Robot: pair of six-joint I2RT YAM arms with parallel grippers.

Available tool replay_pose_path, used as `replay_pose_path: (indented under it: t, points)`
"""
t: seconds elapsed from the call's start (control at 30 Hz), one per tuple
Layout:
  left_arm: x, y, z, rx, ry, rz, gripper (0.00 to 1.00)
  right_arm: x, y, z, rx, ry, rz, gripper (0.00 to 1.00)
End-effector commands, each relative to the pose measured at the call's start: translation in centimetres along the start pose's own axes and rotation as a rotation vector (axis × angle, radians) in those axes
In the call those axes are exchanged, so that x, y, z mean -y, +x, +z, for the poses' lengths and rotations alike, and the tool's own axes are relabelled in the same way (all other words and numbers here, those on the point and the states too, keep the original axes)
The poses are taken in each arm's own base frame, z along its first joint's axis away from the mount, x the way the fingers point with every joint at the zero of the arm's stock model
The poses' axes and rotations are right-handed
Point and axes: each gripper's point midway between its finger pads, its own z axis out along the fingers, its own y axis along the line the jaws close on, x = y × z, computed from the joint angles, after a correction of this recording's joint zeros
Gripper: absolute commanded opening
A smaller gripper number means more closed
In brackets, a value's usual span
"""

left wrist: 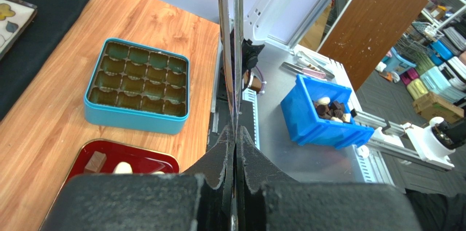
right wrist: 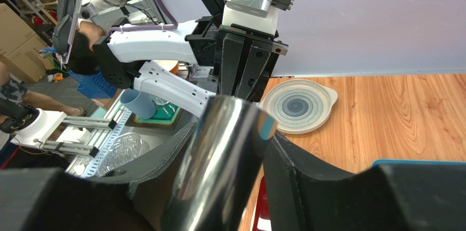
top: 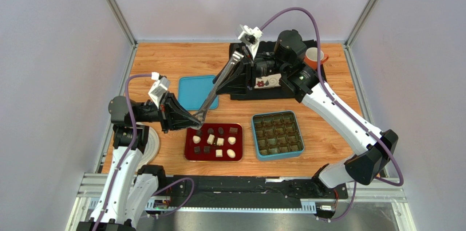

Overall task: Pack the chocolate
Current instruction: Pick up the fake chocolate from the plate.

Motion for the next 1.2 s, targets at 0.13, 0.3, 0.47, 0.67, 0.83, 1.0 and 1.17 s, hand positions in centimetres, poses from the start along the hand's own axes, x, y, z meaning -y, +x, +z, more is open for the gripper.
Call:
replay_pose_path:
  t: [0.13,0.3,0.47,0.67,0.83,1.0,1.17]
  points:
    - [3.4,3.1,-1.3,-0.189,0.183,0.054,0.0,-0.1,-1.2,0.3,0.04,0.016,0.004,0.36]
    - [3.4,3.0,-1.3,-0.19,0.182,0.057,0.0,0.1,-0.7,0.4,0.029,0.019,0.03,0.22]
    - [3.3,2.8,-1.3,-0.189,0.181,0.059,0.0,0.0,0.2,0.7,0.019,0.02,0.044,0.19]
    - [3.4,2.6,-1.3,-0.189,0.18,0.065,0.0,0.5,1.4,2.1,0.045,0.053,0.057,0.22]
    - [3.6,2.4,-1.3,-0.19,0.179,0.066,0.0,1.0,1.7,3.8,0.096,0.107,0.057,0.29]
    - [3.7,2.2,-1.3,-0.191,0.178,0.069,0.0,1.3,2.5,4.7,0.093,0.12,0.083,0.29]
    - [3.8,2.2,-1.3,-0.192,0.179,0.074,0.0,1.4,2.6,4.6,0.1,0.132,0.084,0.27]
